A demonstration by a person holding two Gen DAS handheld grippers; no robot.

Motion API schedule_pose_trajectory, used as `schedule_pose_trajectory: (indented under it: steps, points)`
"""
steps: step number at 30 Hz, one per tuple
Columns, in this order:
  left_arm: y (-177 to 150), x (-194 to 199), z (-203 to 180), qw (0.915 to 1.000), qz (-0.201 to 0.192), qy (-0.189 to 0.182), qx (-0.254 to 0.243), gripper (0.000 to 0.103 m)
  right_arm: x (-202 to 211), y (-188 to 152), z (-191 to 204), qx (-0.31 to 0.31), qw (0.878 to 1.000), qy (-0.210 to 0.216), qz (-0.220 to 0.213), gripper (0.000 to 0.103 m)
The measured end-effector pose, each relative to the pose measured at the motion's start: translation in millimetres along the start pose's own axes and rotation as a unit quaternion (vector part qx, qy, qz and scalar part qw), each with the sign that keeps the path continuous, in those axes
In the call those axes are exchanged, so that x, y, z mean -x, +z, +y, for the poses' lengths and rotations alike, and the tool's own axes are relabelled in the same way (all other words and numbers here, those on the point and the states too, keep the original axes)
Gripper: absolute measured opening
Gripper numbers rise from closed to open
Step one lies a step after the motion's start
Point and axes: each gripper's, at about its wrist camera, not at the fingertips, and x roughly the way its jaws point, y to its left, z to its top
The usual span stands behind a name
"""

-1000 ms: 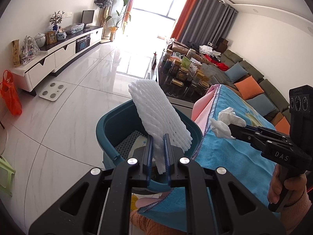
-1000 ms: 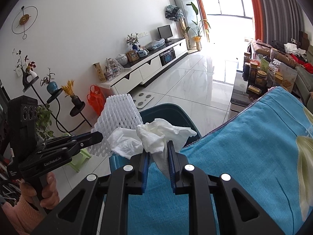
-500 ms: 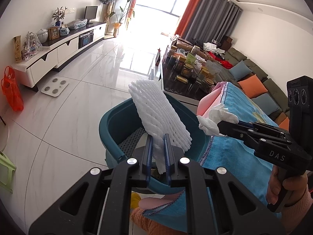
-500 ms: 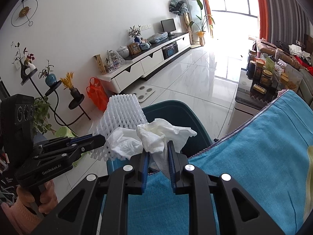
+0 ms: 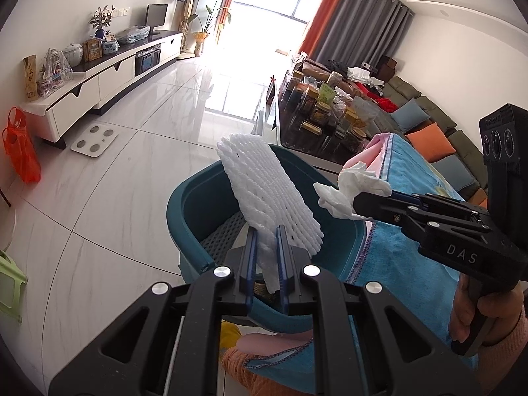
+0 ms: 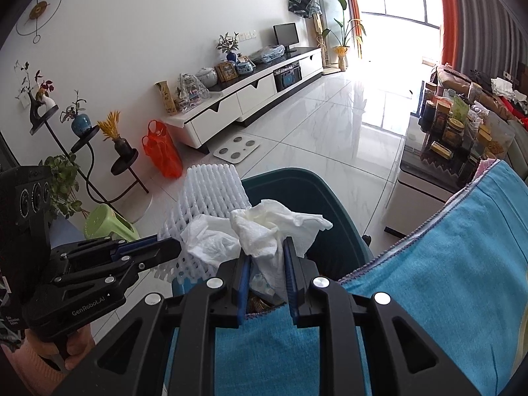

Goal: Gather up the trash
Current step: 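Open the left tool over the bin while the right tool releases the tissue inside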

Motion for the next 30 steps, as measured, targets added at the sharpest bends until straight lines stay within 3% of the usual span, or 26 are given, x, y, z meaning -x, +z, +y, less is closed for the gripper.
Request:
schedule_pose_trajectory:
  steps: [9,14,19,22,27,30]
  points:
    - [0,-13,1,0.9999,0.013,0.006,0.004,0.012,-15,4,1,0.002,1.0,-0.005,0.022,0.019]
    - [3,-21,-3,0.9997,0.021,0.007,0.004,0.013,-24,9,1,-0.008,0.999,-0.007,0.035,0.027]
    - [1,-34,-2,0.9993,0.036,0.003,0.011,0.021,-32,11,-2,-0.027,0.998,-0.008,0.049,0.03]
    - [1,-37,-1,0.9991,0.038,0.004,0.017,0.027,-35,11,-9,-0.045,0.998,-0.007,0.052,0.041]
    - [-4,-35,1,0.9992,0.035,0.007,0.019,0.028,-34,9,-13,-0.055,0.997,-0.003,0.05,0.041]
    - [-4,-31,1,0.9994,0.029,0.008,0.017,0.035,-28,7,-14,-0.057,0.998,-0.004,0.04,0.042]
